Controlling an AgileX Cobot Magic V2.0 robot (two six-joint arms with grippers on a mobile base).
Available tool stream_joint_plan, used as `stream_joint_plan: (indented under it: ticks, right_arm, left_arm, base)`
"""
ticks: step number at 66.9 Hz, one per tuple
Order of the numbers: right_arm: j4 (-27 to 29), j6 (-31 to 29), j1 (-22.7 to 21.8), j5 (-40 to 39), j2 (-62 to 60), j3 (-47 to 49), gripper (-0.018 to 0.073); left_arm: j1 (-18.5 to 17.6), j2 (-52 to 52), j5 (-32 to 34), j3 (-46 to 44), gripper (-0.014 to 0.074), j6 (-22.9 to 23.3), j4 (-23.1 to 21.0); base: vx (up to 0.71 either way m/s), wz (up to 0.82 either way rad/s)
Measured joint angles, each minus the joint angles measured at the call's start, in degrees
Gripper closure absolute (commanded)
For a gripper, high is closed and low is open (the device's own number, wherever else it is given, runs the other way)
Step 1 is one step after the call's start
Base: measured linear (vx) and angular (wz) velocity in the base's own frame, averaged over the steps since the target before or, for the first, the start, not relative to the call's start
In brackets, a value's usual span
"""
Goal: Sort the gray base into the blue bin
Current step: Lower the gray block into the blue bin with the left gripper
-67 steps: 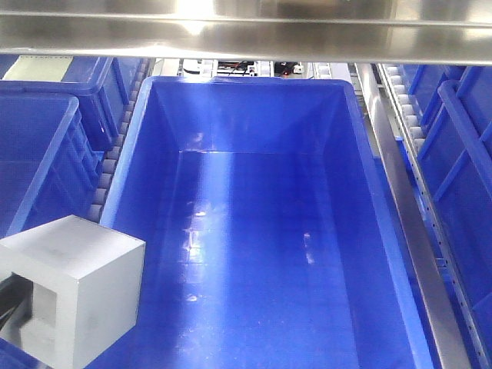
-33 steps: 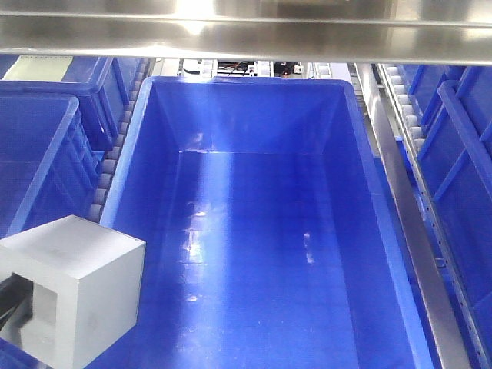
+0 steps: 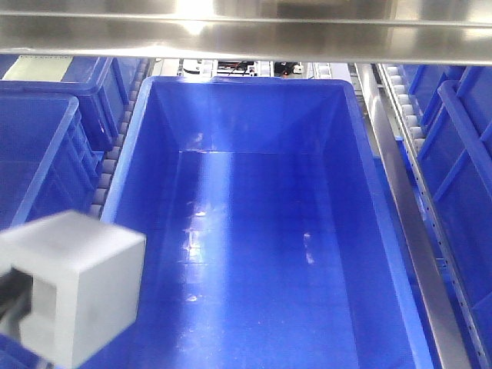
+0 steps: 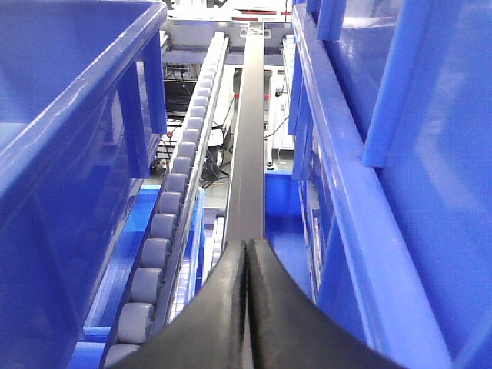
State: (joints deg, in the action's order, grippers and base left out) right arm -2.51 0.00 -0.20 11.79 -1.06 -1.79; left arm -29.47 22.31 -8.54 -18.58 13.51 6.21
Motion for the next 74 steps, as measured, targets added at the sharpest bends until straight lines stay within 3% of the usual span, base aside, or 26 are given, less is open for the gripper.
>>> stream_joint_plan:
  ticks: [28, 46, 74]
  right_arm:
    - [0.0, 0.0, 0.0, 0.0, 0.0, 0.0, 0.0564]
    - [0.0, 0.0, 0.0, 0.0, 0.0, 0.0, 0.0564]
    - [0.0, 0.0, 0.0, 0.0, 0.0, 0.0, 0.0564]
  left_arm:
    - [-0.07, 31.17, -0.63, -19.51, 0.0594, 0.11, 0.0]
    - [-5.14, 48.51, -0.63, -30.22, 0.0594, -0.07, 0.47]
    - [-5.15, 69.85, -3.67, -41.83, 0.0576, 0.15, -1.9]
  base:
    - [0.0, 0.0]
    - [0.0, 0.0]
    - [0.0, 0.0]
